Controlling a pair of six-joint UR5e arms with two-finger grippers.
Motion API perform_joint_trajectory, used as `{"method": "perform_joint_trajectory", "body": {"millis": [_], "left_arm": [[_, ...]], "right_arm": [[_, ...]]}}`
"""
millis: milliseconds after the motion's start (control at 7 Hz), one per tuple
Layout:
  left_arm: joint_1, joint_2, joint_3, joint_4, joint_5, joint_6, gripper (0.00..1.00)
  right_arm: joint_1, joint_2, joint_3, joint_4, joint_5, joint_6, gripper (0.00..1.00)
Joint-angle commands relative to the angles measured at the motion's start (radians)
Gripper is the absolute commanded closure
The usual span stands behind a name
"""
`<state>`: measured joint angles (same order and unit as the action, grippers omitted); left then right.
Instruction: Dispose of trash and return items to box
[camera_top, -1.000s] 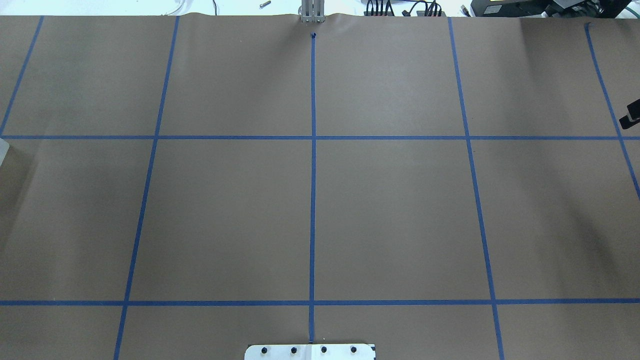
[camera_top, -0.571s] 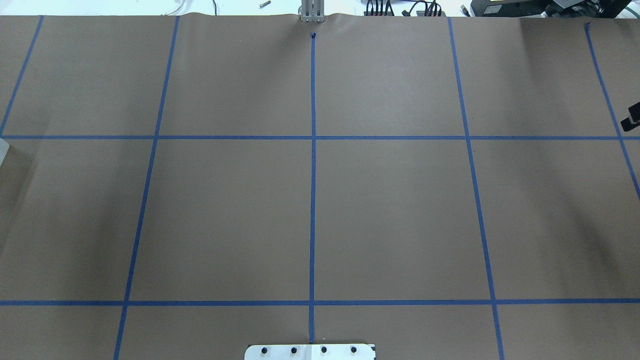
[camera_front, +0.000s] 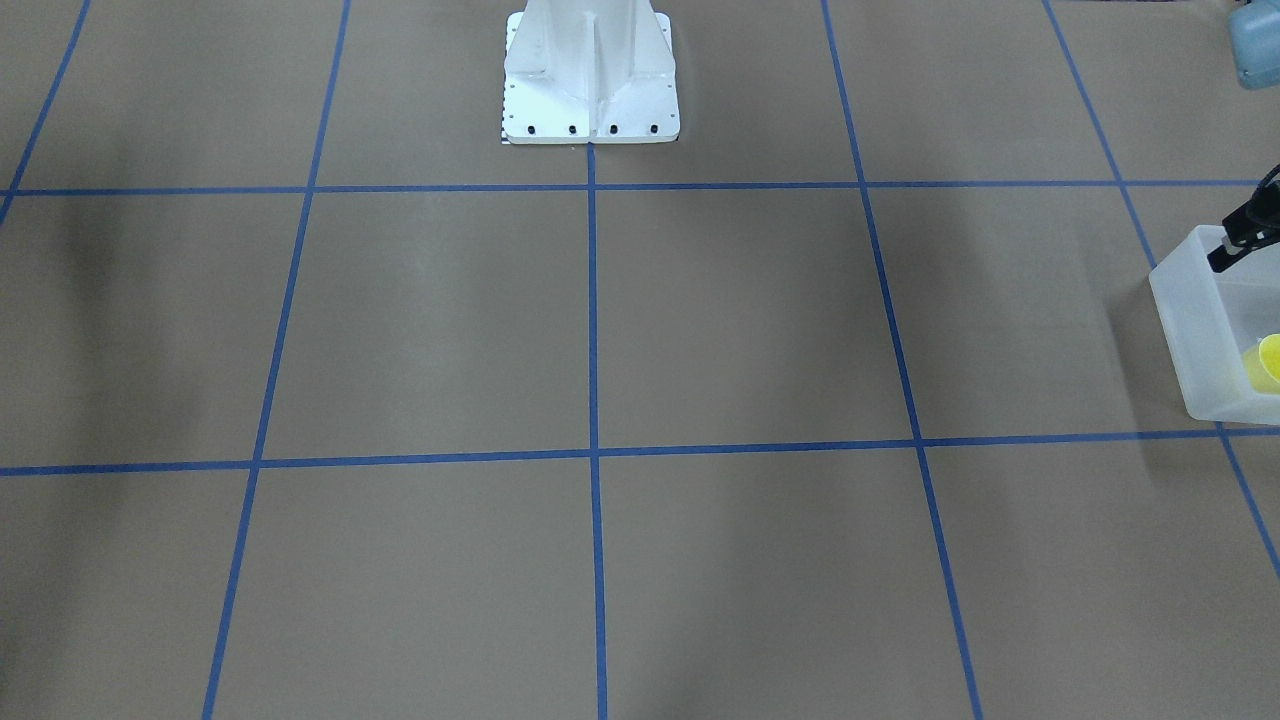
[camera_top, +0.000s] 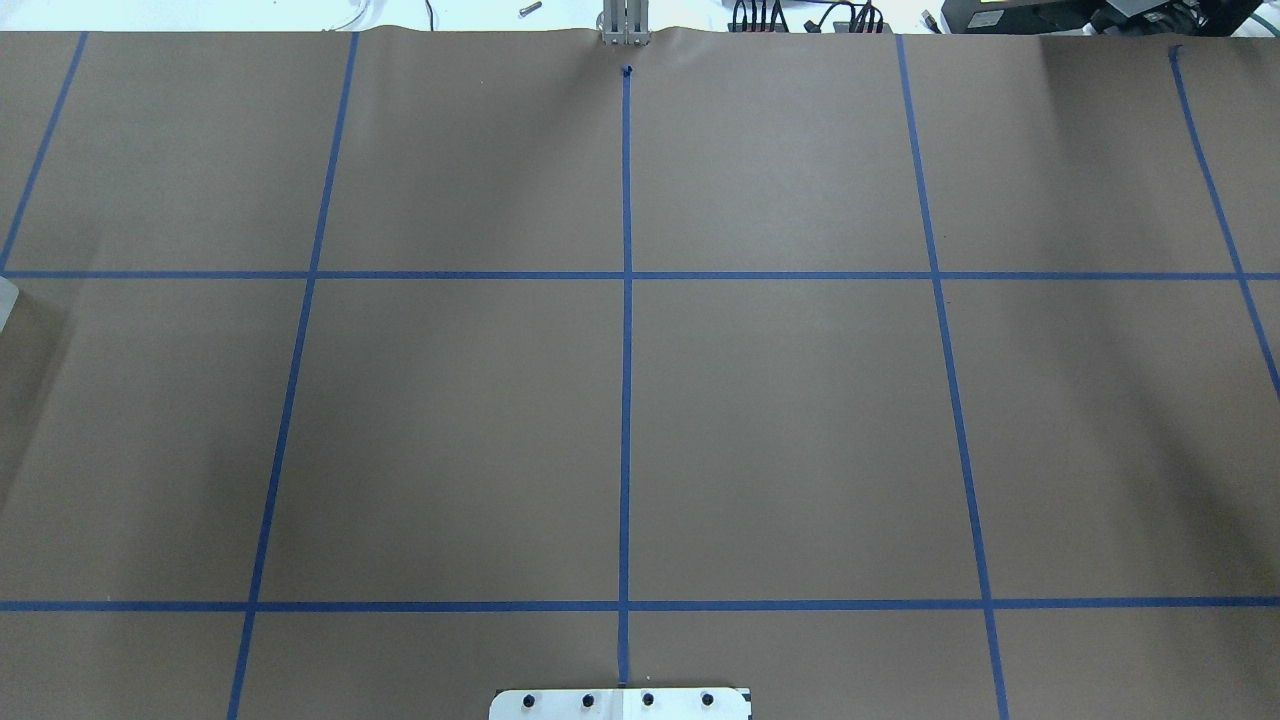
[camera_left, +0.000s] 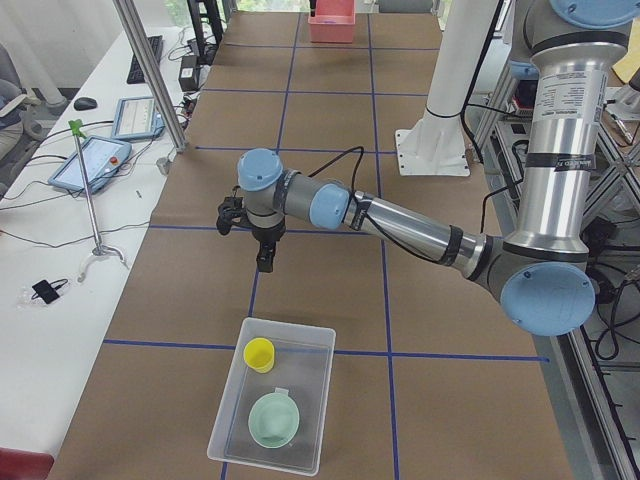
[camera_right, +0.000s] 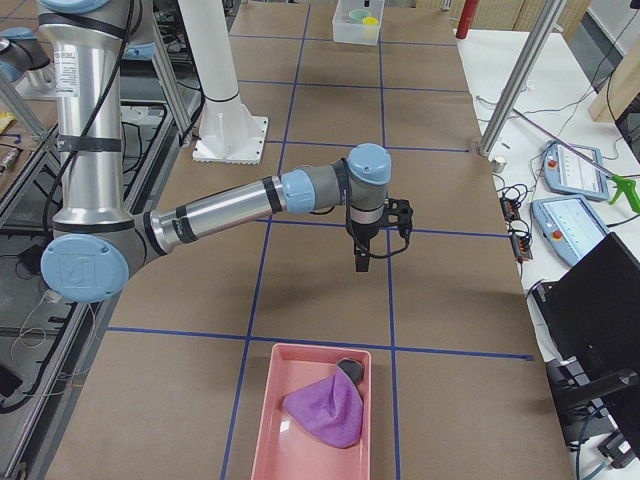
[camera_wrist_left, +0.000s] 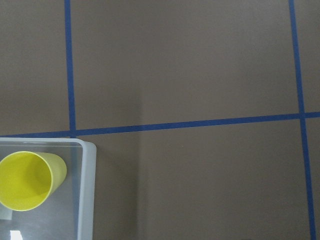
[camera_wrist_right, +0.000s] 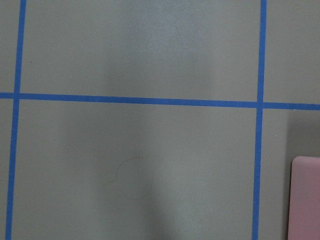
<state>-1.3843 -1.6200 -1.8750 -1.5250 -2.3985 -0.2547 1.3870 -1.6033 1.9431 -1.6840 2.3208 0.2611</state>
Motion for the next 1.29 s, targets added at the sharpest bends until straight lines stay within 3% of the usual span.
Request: {"method": "perform_joint_trajectory", "body": {"millis": [0,857,1143], "left_arm": [[0.014,0.003,-0.016,0.003,0.012,-0.003,0.03],[0.017,0.063,-0.004,-0.003,0.030,-0.003,0.02],[0.018,0.063,0.005,-0.004,0.093,0.005,0.02]], "right_arm": [[0.010,-0.027,0.010,0.001,0.000,-0.002,0.00],[0.010,-0.027,0.014,0.003,0.000,-0.002,0.00],[0.010,-0.027,0.014,0.001,0.000,-0.002,0.00]]}}
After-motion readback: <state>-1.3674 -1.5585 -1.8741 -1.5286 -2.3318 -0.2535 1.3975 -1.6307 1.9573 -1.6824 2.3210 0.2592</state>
